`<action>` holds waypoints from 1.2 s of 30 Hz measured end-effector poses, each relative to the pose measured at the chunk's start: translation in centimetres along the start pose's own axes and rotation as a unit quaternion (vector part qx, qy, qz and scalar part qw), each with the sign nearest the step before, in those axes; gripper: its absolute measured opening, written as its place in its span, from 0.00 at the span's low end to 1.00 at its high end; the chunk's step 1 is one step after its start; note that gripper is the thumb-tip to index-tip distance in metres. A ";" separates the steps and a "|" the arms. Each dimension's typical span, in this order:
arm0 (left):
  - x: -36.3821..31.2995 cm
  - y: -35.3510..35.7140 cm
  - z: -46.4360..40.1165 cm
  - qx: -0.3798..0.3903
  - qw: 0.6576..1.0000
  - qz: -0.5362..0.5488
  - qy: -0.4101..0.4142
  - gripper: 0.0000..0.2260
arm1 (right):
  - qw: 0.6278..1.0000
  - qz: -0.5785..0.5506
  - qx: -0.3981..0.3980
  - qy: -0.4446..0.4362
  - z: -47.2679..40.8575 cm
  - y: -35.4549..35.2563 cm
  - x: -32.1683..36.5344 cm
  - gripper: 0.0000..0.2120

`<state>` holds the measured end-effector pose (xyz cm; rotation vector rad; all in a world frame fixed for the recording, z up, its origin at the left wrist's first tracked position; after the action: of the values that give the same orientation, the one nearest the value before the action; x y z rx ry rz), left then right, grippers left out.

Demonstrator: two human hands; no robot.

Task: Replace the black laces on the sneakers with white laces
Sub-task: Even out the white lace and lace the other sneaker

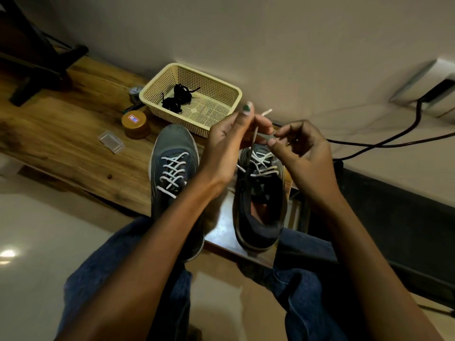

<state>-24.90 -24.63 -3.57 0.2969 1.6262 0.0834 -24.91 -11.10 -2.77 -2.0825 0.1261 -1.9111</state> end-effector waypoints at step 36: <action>4.5 1.9 -0.2 0.033 0.984 -0.154 -0.080 0.14 | 0.973 0.050 0.132 0.183 0.7 -1.4 -5.0 0.07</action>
<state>-25.03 -21.73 -7.52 0.0955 1.4999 -0.2254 -24.95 -8.24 -7.21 -1.5144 0.0531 -2.1003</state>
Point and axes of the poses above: each hand's wrist, its own z-axis away from the middle knuckle, its own y-axis out of the palm, x = y × z, the point moved 9 cm from there along -z, towards the middle knuckle, and after that the axes turned 8 degrees about x, right-handed, at the moved point
